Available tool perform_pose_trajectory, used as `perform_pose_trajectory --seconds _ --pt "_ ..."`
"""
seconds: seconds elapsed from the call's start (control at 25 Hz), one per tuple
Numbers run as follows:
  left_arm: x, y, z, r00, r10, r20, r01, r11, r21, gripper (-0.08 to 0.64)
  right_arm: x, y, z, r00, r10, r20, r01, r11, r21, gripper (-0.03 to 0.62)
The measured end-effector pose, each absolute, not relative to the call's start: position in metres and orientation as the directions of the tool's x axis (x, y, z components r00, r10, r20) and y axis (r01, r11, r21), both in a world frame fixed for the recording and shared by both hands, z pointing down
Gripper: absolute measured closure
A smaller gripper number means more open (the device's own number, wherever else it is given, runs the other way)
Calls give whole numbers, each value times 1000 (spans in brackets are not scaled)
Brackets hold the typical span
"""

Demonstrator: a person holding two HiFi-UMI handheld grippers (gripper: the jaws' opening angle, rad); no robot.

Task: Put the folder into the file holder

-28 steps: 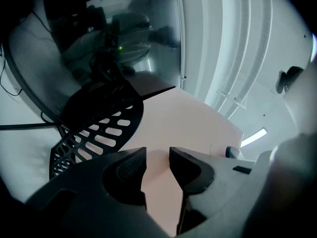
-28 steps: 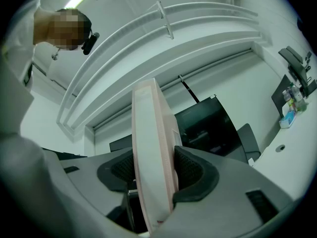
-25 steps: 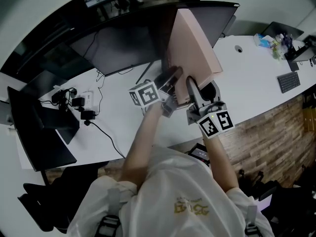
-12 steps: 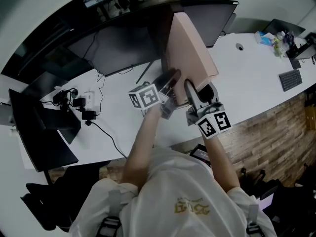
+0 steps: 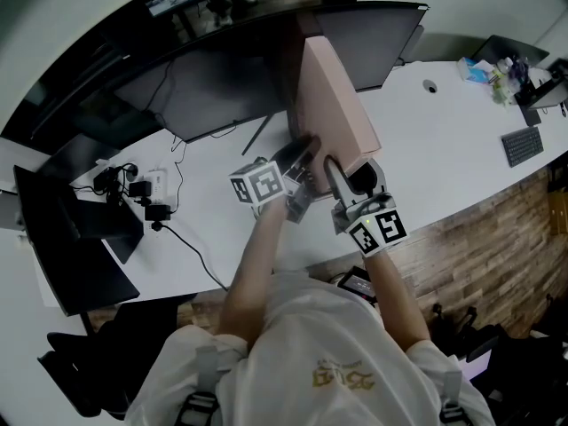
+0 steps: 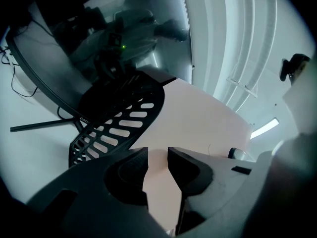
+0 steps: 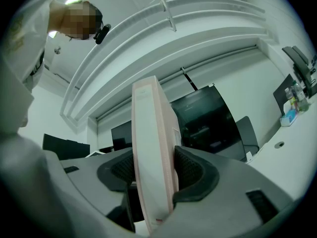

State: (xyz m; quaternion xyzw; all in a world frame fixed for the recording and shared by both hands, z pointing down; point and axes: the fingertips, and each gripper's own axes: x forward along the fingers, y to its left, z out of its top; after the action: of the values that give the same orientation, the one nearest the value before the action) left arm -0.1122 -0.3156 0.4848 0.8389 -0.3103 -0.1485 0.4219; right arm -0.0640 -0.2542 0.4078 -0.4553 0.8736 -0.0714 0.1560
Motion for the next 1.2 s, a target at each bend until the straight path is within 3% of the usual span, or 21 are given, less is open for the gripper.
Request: perform_pose_trajectory --seconds 1.2 --pt "-115 -313 543 758 -642 111 -432 -367 824 469 -75 -254 469 -578 -816 0 -811 574 -115 364"
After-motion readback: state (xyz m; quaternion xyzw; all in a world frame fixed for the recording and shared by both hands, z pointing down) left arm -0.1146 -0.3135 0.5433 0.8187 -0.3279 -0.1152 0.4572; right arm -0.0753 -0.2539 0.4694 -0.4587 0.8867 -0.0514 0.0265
